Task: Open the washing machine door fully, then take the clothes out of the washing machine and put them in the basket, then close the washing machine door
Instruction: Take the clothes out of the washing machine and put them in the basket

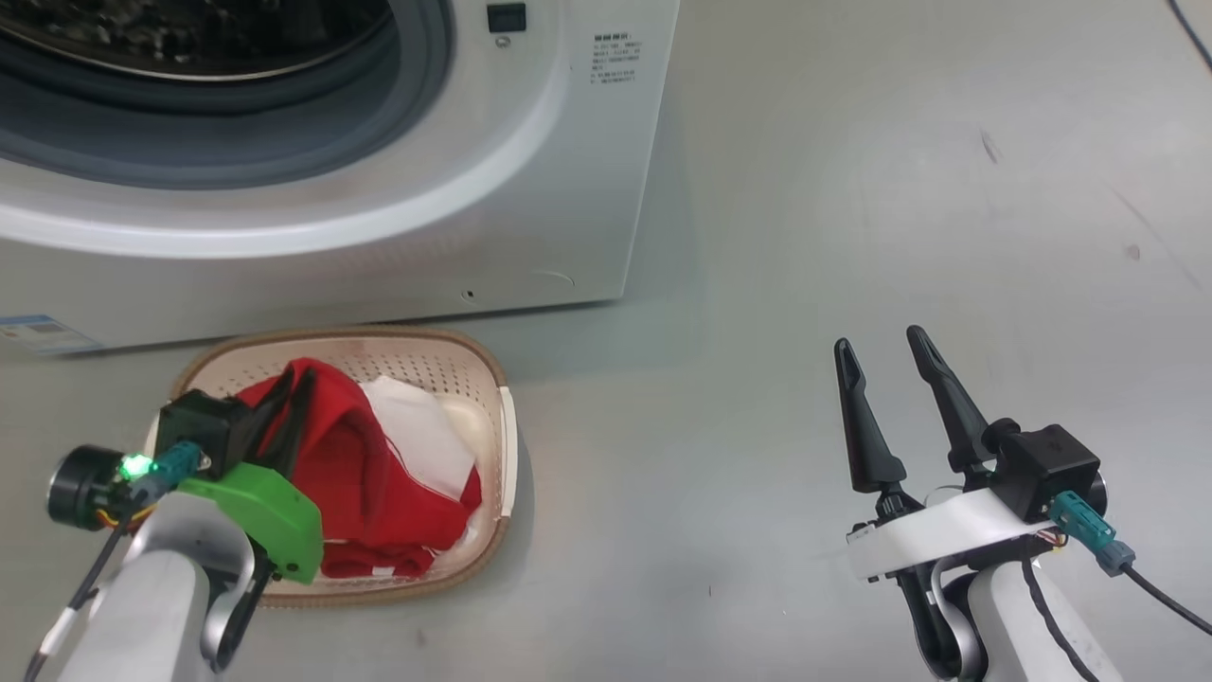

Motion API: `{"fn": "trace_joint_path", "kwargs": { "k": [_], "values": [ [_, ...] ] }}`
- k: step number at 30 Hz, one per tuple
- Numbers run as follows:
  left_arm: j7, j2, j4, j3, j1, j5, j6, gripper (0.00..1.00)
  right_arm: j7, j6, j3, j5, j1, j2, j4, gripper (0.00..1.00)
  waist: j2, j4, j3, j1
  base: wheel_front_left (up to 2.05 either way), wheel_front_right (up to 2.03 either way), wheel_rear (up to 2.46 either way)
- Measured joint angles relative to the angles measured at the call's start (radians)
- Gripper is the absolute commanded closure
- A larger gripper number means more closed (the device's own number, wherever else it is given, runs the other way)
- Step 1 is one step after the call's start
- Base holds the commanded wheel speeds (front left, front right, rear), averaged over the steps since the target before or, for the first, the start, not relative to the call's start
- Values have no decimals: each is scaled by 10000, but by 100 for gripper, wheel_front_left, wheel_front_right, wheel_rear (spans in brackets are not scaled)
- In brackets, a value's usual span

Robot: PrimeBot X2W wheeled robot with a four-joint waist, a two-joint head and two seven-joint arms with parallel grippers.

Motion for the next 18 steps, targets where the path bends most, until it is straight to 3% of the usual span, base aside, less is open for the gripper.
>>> {"fn": "trace_joint_path", "kwargs": {
  "k": [7, 18],
  "values": [
    [171, 259, 644, -23, -650, 48, -56, 100, 0, 0, 38, -77, -271, 23, -150, 0, 0, -246, 889, 0, 0, 0, 0],
    [263, 362, 2752, 397, -1077, -322, -58, 100, 0, -19, -44, -236, -648, 31, -265, 0, 0, -584, 1993, 0, 0, 0, 0]
  ]
}}
